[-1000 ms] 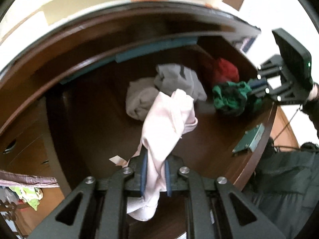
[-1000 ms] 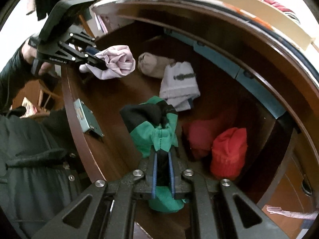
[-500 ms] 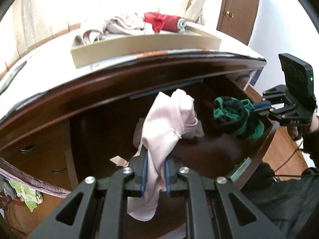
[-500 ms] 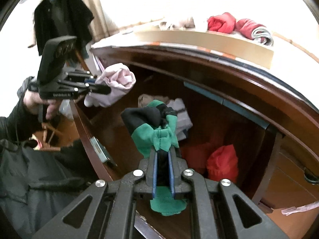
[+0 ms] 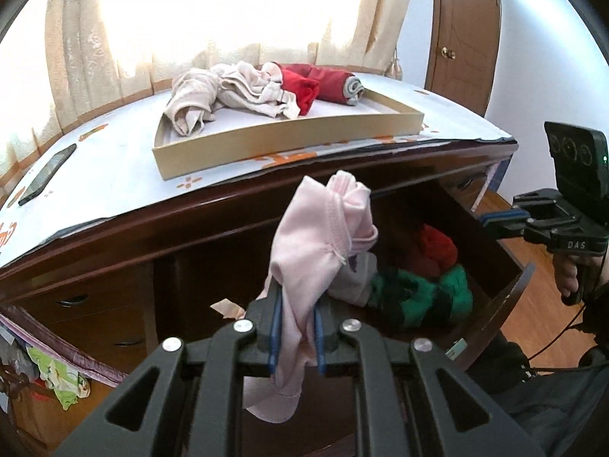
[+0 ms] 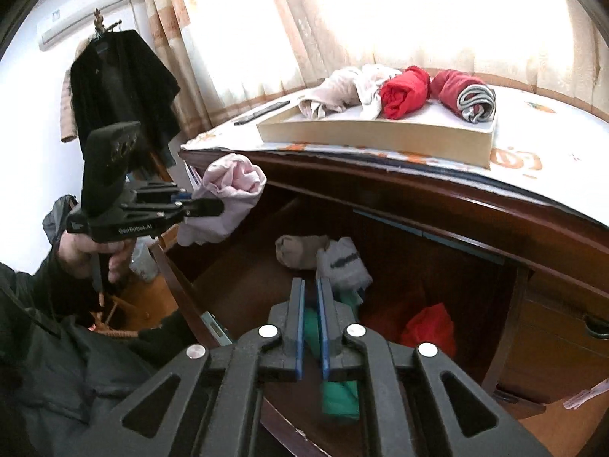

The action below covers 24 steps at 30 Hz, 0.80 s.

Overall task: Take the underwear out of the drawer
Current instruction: 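Carry both held garments up toward the cardboard tray on the table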

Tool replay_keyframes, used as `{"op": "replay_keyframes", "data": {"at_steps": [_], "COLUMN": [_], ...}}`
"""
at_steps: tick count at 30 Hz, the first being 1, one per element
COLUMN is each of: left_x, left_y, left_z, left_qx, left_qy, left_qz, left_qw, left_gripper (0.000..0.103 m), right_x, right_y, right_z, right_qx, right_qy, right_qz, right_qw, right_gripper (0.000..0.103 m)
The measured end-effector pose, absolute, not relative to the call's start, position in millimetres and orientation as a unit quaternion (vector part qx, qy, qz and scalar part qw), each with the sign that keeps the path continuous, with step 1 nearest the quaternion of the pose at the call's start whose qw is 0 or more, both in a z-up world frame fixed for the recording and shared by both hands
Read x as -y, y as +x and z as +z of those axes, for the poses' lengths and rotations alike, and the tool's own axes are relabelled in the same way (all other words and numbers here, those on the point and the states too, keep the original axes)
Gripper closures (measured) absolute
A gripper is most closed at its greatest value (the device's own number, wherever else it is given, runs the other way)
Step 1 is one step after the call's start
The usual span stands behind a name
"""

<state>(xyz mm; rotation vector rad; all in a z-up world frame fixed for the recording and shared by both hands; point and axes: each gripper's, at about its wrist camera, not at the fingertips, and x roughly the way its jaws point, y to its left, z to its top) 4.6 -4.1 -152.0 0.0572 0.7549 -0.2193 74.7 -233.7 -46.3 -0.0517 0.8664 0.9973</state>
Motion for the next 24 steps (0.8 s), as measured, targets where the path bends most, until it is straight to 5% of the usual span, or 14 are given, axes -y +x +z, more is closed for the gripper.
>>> {"op": "replay_keyframes", "data": {"at_steps": [9,11,13,15,24], "left_x": [3,4,5,5,4], "left_y": [5,4,4,3,2], "left_z": [-157,-160,-162,-163,-166], "left_qx": [-0.377,-0.38,-0.383,-0.384,-0.387], "left_qy": [0.022,0.019,0.02,0.017,0.012], "left_qz": [-0.112,-0.114,-0.116,-0.117,-0.122], "left_qw": [0.919,0.917,0.916,0.916,0.914], "left_gripper": [0.092,0.092,0.092,0.092,0.092], "right_x": [208,200,193,187,164], "right_y": [68,69,74,77,90], "right_z": [-66,-76,-86,-95,-133], "right_qx": [-0.445,-0.457,-0.475,-0.486,-0.555], "right_qy": [-0.102,-0.125,-0.137,-0.153,-0.206], "right_qz": [0.473,0.466,0.462,0.456,0.445], "right_qw": [0.753,0.748,0.736,0.73,0.672], "right_gripper": [0.094,0.086,0.059,0.05,0.049]}}
